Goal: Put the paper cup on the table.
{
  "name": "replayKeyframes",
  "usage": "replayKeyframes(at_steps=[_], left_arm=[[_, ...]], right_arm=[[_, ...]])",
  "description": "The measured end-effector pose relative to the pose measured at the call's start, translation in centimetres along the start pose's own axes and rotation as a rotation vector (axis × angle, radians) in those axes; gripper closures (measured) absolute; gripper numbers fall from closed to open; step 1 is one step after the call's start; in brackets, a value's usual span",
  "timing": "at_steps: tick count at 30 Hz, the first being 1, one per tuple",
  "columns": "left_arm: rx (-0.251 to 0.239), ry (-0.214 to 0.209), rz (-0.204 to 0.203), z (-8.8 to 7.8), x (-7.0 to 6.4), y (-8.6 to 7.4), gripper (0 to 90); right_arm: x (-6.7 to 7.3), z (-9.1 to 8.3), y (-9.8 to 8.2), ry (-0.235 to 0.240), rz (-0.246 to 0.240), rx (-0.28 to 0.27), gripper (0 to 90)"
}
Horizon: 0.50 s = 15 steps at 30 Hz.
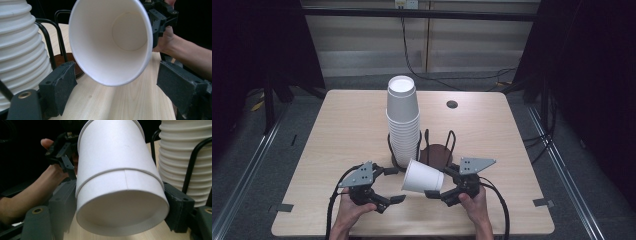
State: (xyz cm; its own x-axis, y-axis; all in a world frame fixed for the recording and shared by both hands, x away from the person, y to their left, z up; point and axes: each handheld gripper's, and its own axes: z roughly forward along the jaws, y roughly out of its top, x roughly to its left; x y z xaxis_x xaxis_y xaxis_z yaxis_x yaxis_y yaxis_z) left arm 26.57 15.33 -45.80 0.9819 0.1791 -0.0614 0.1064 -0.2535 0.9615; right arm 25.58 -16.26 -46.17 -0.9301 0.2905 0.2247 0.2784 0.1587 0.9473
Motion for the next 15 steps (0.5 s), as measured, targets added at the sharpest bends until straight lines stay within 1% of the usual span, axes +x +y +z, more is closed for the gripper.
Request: replayKeyframes(at_steps=[1, 3, 5, 6, 9, 10, 12, 15], left_arm=[[-0.003, -0.001, 0.000, 0.1, 0.0, 0.0, 15.5], [-0.007, 0.002, 0.003, 0.1, -0.1, 0.1, 15.4], [-0.020, -0.011, -0.011, 0.1, -0.1, 0.1, 15.5], [-0.025, -0.013, -0.009, 0.1, -0.1, 0.2, 15.7], [-0.045, -0.012, -0.001, -0.1, -0.2, 0.3, 15.7], [-0.053, -0.002, -0.001, -0.1, -0.2, 0.3, 15.6], [-0.051, 0.006, 0.000, 0.0, 0.0, 0.3, 15.4], [-0.053, -0.003, -0.008, 0.1, 0.2, 0.2, 13.2]], right_arm=[[0.1, 0.1, 0.0, -0.003, -0.005, -0.002, 23.3], [0.1, 0.3, -0.1, 0.010, -0.008, 0.000, 23.3], [0.2, 0.5, -0.2, 0.010, -0.012, 0.002, 23.3], [0.2, 0.6, -0.2, 0.012, -0.013, 0.006, 23.2], [0.3, 0.8, -0.4, 0.028, -0.019, 0.005, 23.3], [0.3, 0.9, -0.4, 0.027, -0.019, 0.005, 23.3], [0.4, 1.0, -0.4, 0.034, -0.021, 0.005, 23.3], [0.5, 1.1, -0.4, 0.038, -0.025, 0.014, 23.3]])
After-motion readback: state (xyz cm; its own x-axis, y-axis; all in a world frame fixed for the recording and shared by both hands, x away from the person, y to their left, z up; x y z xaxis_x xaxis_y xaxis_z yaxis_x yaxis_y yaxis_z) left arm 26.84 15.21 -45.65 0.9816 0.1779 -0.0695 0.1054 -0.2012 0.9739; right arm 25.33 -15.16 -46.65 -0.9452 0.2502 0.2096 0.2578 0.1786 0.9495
